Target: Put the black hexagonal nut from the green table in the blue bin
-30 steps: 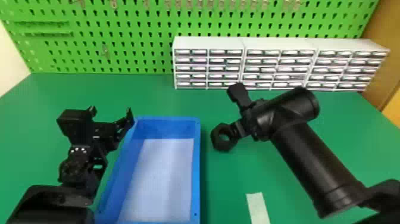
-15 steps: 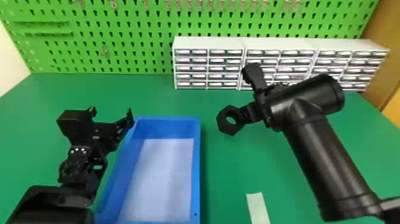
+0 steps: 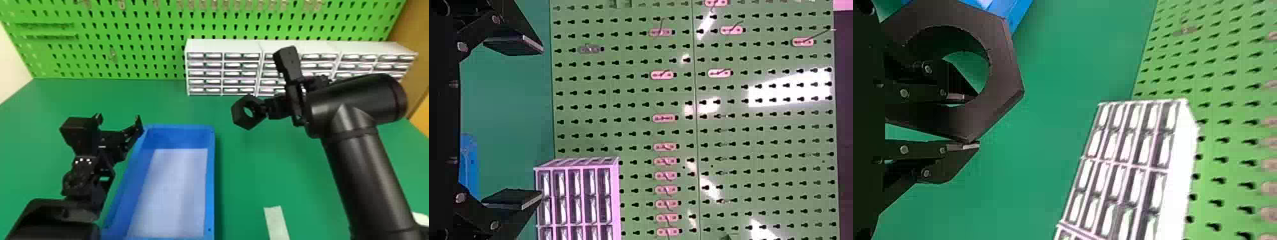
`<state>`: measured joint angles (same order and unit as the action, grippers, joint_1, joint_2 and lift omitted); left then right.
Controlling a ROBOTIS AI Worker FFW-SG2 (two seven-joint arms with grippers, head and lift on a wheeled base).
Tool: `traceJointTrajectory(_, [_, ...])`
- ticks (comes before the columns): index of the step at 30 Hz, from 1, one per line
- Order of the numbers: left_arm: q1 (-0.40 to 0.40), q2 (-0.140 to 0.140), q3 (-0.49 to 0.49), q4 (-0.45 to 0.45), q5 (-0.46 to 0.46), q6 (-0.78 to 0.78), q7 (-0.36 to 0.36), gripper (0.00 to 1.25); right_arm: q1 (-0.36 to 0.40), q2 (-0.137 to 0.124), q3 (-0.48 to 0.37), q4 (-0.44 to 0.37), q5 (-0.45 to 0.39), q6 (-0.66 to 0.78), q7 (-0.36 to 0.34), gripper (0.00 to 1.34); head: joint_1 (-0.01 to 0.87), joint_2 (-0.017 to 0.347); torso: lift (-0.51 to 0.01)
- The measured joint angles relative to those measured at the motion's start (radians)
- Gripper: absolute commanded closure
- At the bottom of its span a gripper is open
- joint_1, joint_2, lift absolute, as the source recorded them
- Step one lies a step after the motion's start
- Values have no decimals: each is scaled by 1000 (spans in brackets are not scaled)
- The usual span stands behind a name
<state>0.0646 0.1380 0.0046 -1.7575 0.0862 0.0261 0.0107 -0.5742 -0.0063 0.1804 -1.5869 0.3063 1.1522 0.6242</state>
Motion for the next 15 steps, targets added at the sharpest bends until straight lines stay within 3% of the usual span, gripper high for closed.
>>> traceJointTrajectory(8, [-2,0,0,-5,-2,0,0,248,12,-5,65,-93,-71,10,8,1067,686,52,-97])
traceJointTrajectory(15, [-1,0,5,-26,-37,0,0,248,8,-10,152,-118,-142,8,8,1069,686,52,-97])
